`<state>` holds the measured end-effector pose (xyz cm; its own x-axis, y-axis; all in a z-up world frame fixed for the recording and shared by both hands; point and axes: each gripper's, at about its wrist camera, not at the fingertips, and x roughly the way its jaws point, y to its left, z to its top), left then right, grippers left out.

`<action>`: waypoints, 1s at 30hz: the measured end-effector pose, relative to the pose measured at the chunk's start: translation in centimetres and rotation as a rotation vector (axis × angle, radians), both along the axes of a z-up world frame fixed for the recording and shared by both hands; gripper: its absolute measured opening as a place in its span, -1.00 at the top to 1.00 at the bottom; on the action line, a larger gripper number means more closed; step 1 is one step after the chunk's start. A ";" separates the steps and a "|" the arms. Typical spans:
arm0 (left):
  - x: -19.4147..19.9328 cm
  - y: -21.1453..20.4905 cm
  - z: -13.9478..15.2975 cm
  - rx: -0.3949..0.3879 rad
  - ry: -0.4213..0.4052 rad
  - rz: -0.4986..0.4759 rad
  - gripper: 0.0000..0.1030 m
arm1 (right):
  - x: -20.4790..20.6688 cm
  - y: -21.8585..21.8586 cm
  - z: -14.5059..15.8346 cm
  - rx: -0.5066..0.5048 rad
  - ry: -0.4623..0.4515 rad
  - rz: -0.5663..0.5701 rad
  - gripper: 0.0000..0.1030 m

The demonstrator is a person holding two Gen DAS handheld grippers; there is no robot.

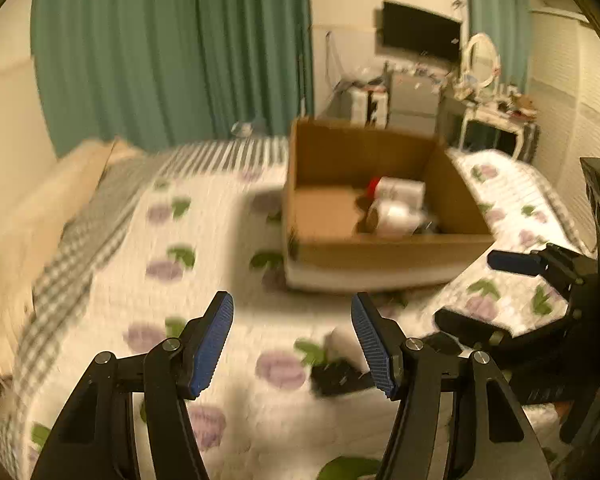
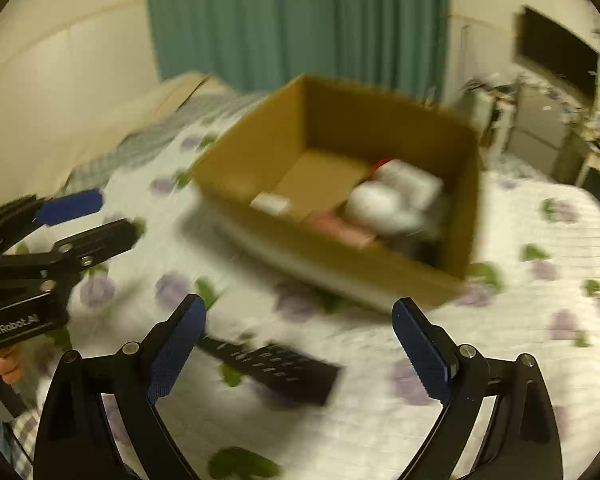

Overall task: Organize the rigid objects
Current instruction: 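Grasp another white charger with the right tool while the left tool grasps the black remote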

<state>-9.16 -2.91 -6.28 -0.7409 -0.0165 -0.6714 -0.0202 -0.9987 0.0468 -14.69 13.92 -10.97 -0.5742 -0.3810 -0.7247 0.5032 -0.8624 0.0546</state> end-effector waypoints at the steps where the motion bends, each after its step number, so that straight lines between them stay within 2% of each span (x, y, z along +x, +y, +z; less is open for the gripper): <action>1: -0.2 -0.5 -0.9 0.000 -0.021 0.010 -0.25 | -0.2 -0.6 -0.8 0.005 -0.018 0.016 -0.84; 5: -0.8 -1.6 -3.0 -0.004 -0.069 0.050 -0.25 | -2.0 -3.0 -4.5 0.047 -0.118 0.048 -0.84; 9: -0.9 -2.5 -3.8 0.005 -0.087 0.068 -0.25 | -3.7 -4.0 -5.8 0.035 -0.167 0.050 -0.75; 12: -1.0 -2.9 -4.2 0.008 -0.099 0.079 -0.25 | -4.6 -4.4 -6.7 0.039 -0.210 0.037 -0.44; 13: -1.0 -3.0 -4.2 0.013 -0.101 0.080 -0.25 | -4.7 -4.6 -7.0 0.034 -0.230 0.043 -0.30; 14: -1.0 -3.1 -4.1 0.017 -0.101 0.080 -0.25 | -4.5 -4.5 -7.1 0.010 -0.243 0.059 -0.05; 18: -0.9 -2.8 -4.0 0.017 -0.099 0.070 -0.25 | -3.1 -3.5 -5.9 0.039 -0.165 0.040 -0.03; 20: -0.8 -2.4 -3.9 0.011 -0.098 0.050 -0.25 | -2.3 -1.8 -4.7 0.016 -0.141 0.015 -0.02; 22: -0.6 -1.7 -3.7 0.001 -0.093 0.021 -0.25 | -1.5 -0.2 -3.3 0.039 -0.088 -0.016 -0.02; 25: -0.5 -0.1 -3.5 -0.011 -0.090 -0.051 -0.25 | -0.6 2.8 -1.0 0.031 -0.040 -0.073 -0.02; 27: -0.6 1.4 -3.9 -0.003 -0.121 -0.120 -0.25 | -0.2 5.2 0.1 -0.003 -0.034 -0.121 -0.02; 30: -0.5 4.2 -5.1 -0.065 -0.151 -0.207 -0.24 | 0.3 8.5 0.7 -0.045 -0.038 -0.184 -0.02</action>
